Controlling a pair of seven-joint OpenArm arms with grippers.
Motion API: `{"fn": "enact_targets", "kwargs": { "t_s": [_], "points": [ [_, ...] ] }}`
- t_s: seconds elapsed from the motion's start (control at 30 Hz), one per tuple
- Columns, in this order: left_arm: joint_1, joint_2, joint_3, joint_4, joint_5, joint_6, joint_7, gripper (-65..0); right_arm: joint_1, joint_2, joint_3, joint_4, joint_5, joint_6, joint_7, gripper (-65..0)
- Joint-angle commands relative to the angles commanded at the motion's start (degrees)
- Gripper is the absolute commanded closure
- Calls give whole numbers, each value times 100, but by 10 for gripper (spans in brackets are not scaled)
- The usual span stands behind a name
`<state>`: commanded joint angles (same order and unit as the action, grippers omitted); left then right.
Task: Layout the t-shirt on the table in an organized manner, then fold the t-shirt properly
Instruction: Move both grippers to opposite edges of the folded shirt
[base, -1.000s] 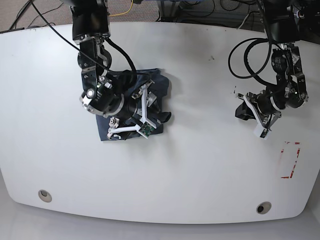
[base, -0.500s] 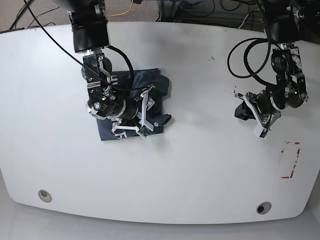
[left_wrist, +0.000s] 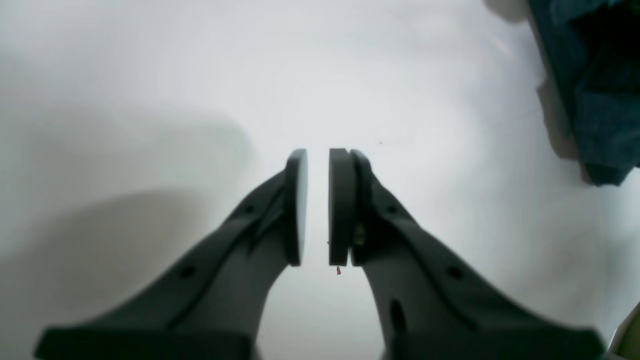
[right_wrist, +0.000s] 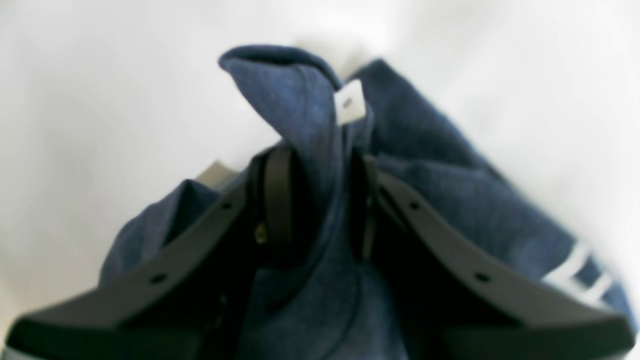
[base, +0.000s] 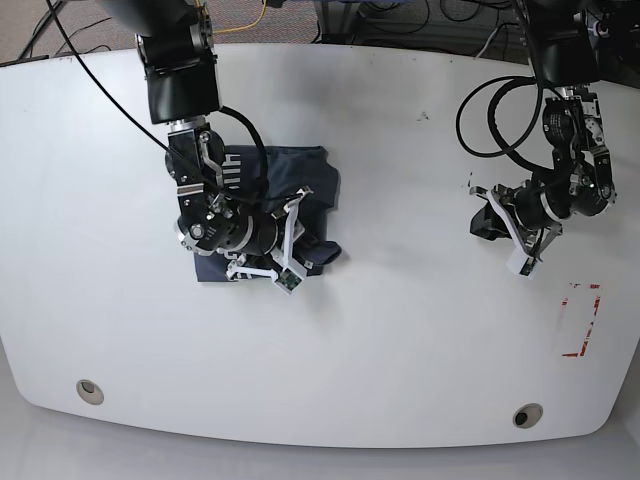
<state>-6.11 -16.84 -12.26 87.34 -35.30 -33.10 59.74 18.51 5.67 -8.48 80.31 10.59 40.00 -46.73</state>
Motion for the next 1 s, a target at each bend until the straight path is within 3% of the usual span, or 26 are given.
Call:
{"fn": "enact_targets", "kwargs": {
  "t_s": [0.07,0.33,0.43,0.67,0.87,1.0],
  "points": [
    [0,0,0,0,0,0,0,-64,26,0,0,0,0,0,0,-208],
    [-9,0,9,0,-18,0,0,-64,-70,53,62,782,0,0,-44,-482],
    [-9,0,202,9,-18,0,0,-64,-193,70,536,1257,-44,0,-158,-531],
    [97,114,888,343,-352,0,0,-64,-229,211,1662,1442,-44,0,-589,-533],
    [185,141,1662,932,-914,0,0,-64,-475,519,2092,1442,9,0,-782,-528],
    [193,334,1969,1134,-1354,0,0,-64,-703,703,2198,1442,9,0,-774,-430]
  ]
}}
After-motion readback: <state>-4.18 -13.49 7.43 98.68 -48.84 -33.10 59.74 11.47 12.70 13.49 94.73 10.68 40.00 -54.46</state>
